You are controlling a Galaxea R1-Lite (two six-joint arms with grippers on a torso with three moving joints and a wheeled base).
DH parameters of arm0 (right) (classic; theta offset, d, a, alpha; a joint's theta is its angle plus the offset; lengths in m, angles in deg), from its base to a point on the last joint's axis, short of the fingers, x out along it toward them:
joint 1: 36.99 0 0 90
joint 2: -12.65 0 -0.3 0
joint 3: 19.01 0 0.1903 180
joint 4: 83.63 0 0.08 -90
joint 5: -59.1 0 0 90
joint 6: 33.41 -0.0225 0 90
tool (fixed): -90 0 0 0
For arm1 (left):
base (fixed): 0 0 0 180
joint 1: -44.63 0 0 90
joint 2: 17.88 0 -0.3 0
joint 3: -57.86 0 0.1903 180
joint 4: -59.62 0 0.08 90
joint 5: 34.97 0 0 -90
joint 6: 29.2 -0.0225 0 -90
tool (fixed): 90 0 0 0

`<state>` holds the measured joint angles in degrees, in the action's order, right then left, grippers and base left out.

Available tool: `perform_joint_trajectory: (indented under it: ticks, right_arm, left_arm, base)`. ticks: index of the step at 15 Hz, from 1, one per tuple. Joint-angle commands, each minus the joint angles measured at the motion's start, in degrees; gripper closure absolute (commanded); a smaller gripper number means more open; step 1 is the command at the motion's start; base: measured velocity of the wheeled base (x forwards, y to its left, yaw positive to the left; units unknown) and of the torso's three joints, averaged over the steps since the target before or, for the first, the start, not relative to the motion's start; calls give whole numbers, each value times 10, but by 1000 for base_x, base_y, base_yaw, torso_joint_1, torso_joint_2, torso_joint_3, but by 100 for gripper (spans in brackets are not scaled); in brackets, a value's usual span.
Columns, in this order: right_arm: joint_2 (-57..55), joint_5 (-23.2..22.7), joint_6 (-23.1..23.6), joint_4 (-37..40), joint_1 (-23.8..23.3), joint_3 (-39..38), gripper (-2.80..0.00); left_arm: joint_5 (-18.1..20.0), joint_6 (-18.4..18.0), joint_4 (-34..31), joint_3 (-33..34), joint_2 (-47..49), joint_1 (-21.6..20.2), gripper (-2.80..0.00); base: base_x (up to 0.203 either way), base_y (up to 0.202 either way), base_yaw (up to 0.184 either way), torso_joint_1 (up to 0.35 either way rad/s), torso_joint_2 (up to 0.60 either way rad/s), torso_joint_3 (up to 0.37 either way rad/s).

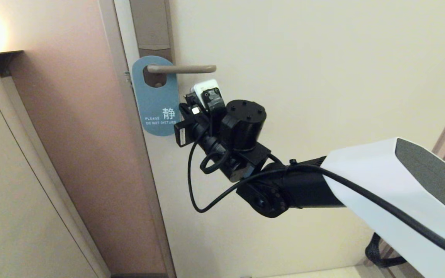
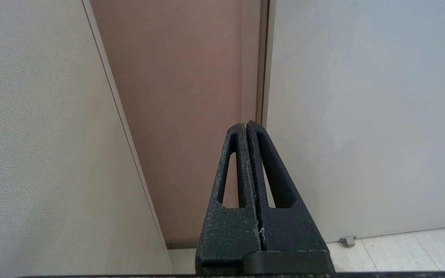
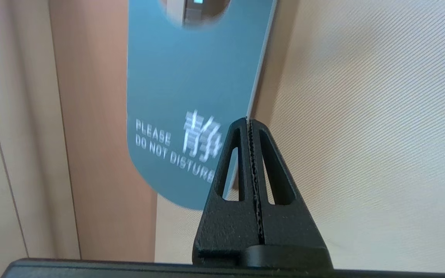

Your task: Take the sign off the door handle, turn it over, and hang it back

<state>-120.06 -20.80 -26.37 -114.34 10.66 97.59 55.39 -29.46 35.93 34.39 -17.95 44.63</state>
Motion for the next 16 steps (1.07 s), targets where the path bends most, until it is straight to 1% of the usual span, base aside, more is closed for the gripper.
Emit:
perform_joint_trajectory:
  ticks: [1, 5, 7, 9, 11, 12, 13, 16]
  right_arm:
    - [58, 2, 4, -3, 0, -33, 0]
    - [136, 2, 26, 0, -14, -102, 0]
    - [180, 2, 29, 5, -35, -172, 0]
    - [221, 2, 30, 9, -70, -256, 0]
    - [265, 2, 29, 16, -126, -343, 0]
    - [287, 1, 28, 19, -165, -377, 0]
    - [306, 0, 24, 22, -201, -402, 0]
    - [377, -4, -9, 40, -308, -468, 0]
  left_arm:
    - [0, 0, 0, 0, 1, 0, 0]
    - [0, 0, 0, 0, 1, -1, 0]
    - [0, 0, 0, 0, 1, -1, 0]
    - [0, 0, 0, 0, 1, 0, 0]
    - [0, 0, 0, 0, 1, 0, 0]
    - [0, 0, 0, 0, 1, 0, 0]
    - [0, 0, 0, 0, 1, 0, 0]
    - [0, 0, 0, 0, 1, -1, 0]
  base:
    - [0, 0, 0, 0, 0, 0]
    - [0, 0, 0, 0, 0, 0]
    - [0, 0, 0, 0, 0, 0]
    - [0, 0, 0, 0, 0, 0]
    - [0, 0, 0, 0, 0, 0]
    - [0, 0, 0, 0, 0, 0]
    - [0, 0, 0, 0, 0, 0]
    - [0, 0, 0, 0, 0, 0]
